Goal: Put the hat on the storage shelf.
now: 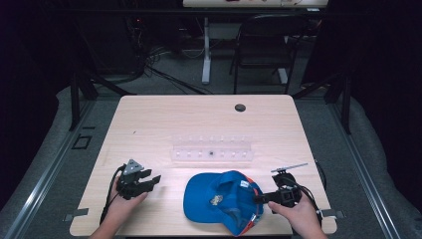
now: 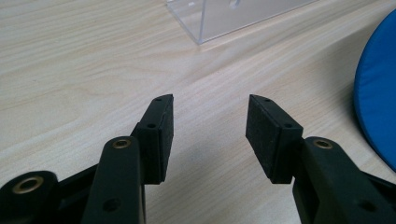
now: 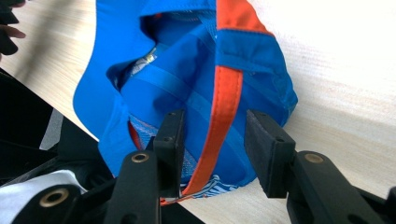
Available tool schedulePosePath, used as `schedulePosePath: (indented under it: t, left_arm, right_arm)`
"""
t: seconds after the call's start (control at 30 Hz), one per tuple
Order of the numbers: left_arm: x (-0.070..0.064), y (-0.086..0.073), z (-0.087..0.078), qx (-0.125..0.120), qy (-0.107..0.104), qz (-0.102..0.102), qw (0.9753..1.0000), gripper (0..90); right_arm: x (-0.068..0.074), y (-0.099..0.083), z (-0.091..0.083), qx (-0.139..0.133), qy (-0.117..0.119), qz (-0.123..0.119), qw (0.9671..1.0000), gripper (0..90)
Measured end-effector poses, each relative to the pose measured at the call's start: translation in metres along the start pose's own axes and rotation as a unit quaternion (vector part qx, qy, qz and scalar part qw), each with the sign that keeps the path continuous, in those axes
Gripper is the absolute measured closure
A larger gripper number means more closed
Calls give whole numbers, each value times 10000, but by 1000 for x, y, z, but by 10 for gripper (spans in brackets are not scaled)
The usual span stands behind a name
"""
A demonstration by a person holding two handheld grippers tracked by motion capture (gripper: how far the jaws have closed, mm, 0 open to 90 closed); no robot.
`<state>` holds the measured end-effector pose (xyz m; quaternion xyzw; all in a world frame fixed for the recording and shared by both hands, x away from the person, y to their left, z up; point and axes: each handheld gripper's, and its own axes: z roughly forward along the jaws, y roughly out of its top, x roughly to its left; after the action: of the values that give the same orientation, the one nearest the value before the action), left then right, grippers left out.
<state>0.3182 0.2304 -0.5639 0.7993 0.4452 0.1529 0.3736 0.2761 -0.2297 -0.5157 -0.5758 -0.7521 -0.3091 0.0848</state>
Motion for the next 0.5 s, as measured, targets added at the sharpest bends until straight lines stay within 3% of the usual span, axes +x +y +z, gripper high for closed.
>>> schedulePosePath:
  t: [0.5]
  left_arm:
    - [0, 0, 0, 14, -22, 13, 10000, 522]
  right_arm:
    - [-3, -4, 13, 119, 236, 99, 9996, 616]
